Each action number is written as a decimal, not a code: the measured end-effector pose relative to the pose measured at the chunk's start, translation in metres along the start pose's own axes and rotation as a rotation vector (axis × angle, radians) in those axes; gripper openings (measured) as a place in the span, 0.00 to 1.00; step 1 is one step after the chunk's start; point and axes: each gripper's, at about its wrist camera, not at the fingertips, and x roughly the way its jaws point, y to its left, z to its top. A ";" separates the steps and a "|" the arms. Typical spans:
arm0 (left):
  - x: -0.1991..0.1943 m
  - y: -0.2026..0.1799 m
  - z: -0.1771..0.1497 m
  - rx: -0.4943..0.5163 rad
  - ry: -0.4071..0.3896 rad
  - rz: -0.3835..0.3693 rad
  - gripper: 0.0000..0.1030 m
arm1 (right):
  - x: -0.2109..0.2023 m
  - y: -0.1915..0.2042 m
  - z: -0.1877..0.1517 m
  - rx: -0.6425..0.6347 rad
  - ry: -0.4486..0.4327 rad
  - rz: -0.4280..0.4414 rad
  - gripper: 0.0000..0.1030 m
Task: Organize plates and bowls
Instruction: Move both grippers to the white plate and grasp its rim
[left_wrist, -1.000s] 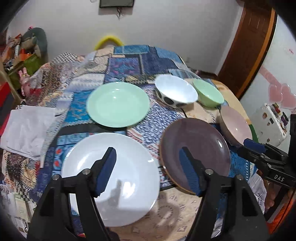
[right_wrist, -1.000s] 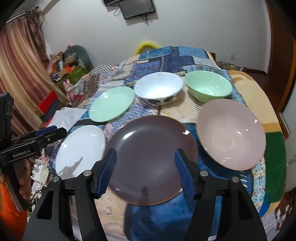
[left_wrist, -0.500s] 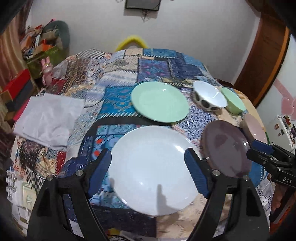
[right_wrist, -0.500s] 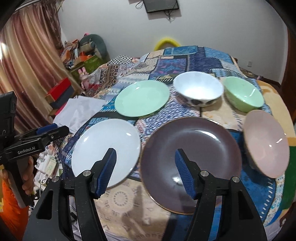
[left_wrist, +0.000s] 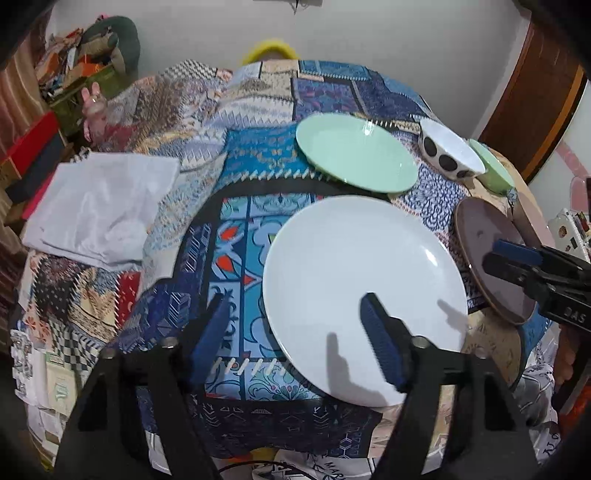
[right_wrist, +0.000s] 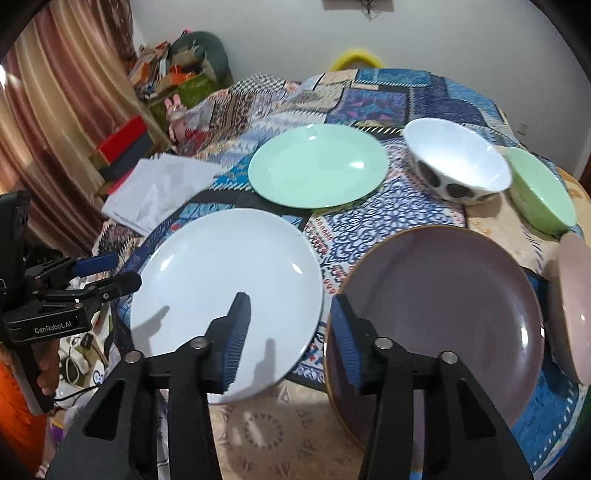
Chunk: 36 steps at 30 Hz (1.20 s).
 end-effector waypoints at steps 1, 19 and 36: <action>0.003 0.001 -0.001 -0.001 0.008 -0.007 0.62 | 0.004 0.000 0.001 -0.002 0.007 -0.002 0.34; 0.031 0.016 -0.011 -0.021 0.077 -0.076 0.27 | 0.042 0.000 0.013 -0.017 0.078 -0.056 0.23; 0.036 0.014 -0.011 -0.049 0.109 -0.083 0.26 | 0.056 0.004 0.022 -0.056 0.146 -0.076 0.24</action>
